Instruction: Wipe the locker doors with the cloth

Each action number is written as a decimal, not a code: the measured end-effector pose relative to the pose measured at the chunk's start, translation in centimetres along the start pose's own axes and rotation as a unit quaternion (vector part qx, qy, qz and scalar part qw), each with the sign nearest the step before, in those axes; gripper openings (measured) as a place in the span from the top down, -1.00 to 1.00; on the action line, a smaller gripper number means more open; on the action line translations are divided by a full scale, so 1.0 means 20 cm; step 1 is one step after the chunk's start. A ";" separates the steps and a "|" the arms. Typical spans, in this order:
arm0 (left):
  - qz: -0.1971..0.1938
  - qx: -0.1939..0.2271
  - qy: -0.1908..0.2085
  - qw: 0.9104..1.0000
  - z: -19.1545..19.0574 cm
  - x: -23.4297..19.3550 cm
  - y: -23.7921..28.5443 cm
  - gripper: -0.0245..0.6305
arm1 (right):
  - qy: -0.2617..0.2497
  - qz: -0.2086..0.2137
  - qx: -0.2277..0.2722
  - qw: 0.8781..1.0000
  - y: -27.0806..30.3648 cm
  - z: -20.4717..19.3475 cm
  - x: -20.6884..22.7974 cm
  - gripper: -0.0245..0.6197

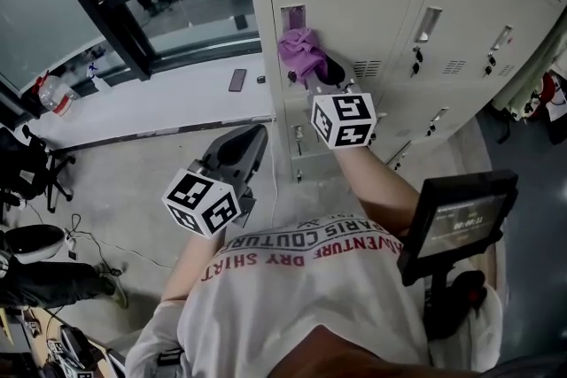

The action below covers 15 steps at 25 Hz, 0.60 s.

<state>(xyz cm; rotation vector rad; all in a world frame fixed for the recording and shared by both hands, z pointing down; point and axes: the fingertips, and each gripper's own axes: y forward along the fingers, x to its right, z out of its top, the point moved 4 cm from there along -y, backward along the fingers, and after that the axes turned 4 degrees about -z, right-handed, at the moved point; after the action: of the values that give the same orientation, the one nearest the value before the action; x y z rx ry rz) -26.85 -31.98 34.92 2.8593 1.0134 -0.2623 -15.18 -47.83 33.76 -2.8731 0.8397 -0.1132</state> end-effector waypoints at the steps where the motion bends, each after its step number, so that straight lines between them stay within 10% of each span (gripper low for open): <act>1: -0.001 -0.001 0.000 1.000 0.00 0.00 0.00 0.92 | 0.001 -0.002 -0.002 1.000 0.01 0.00 0.01 0.72; 15: -0.021 -0.015 -0.001 1.000 -0.03 0.03 0.09 0.92 | 0.004 -0.045 0.002 0.999 -0.02 -0.01 0.17 0.72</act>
<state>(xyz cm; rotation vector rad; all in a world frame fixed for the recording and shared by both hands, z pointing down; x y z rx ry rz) -25.18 -33.02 35.45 2.8136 1.0690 -0.2520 -12.09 -49.42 34.16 -2.9079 0.7098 -0.1354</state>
